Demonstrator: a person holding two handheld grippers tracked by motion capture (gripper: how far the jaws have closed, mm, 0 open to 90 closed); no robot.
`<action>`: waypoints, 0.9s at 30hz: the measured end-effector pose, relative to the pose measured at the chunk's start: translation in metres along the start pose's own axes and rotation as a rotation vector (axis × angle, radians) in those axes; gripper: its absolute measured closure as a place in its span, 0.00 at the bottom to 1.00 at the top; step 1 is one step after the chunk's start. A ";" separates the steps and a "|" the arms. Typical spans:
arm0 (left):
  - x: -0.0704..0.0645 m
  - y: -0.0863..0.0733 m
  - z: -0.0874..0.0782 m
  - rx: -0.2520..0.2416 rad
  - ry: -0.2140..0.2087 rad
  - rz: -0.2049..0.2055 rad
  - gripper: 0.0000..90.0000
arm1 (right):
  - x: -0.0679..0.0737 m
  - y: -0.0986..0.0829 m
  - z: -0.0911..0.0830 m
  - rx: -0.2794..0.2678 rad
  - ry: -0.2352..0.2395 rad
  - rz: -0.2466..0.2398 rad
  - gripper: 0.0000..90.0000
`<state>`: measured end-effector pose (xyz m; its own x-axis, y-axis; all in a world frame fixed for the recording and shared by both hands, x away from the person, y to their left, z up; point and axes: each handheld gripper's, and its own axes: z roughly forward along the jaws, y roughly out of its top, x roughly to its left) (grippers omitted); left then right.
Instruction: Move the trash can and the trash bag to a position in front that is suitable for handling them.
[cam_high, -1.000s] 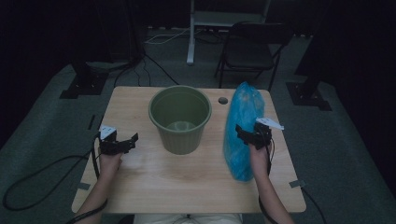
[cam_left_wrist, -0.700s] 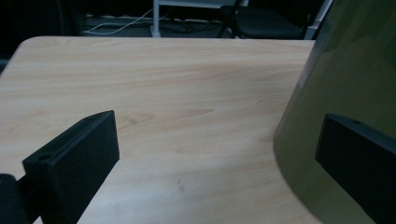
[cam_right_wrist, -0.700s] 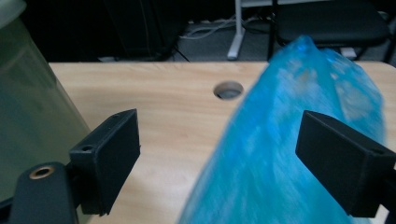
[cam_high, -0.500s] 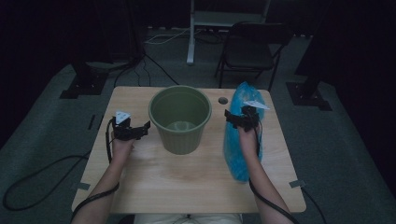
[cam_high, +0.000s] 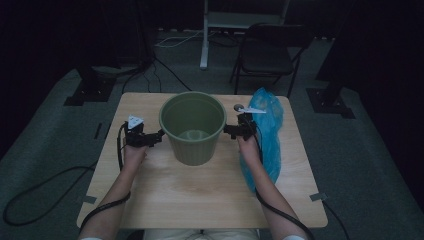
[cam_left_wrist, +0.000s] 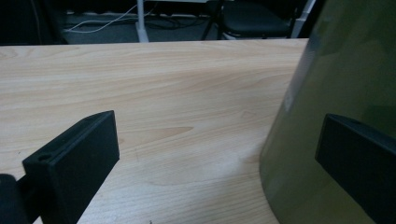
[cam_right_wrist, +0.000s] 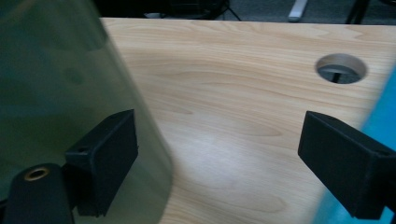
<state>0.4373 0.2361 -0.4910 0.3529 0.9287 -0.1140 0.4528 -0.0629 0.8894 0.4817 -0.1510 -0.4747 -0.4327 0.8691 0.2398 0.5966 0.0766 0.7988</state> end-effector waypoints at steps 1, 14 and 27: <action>-0.001 0.001 -0.001 0.002 0.001 0.010 0.00 | 0.003 0.001 0.000 0.000 0.005 -0.009 0.13; -0.009 -0.003 -0.014 0.007 -0.003 0.017 0.00 | 0.008 -0.005 -0.009 0.025 0.021 -0.022 0.13; -0.020 -0.015 -0.036 0.015 -0.043 0.046 0.00 | 0.012 -0.017 -0.025 0.036 0.050 -0.034 0.15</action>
<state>0.3939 0.2315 -0.4859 0.4081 0.9083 -0.0918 0.4469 -0.1110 0.8877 0.4496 -0.1541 -0.4719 -0.4853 0.8405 0.2410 0.6047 0.1235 0.7868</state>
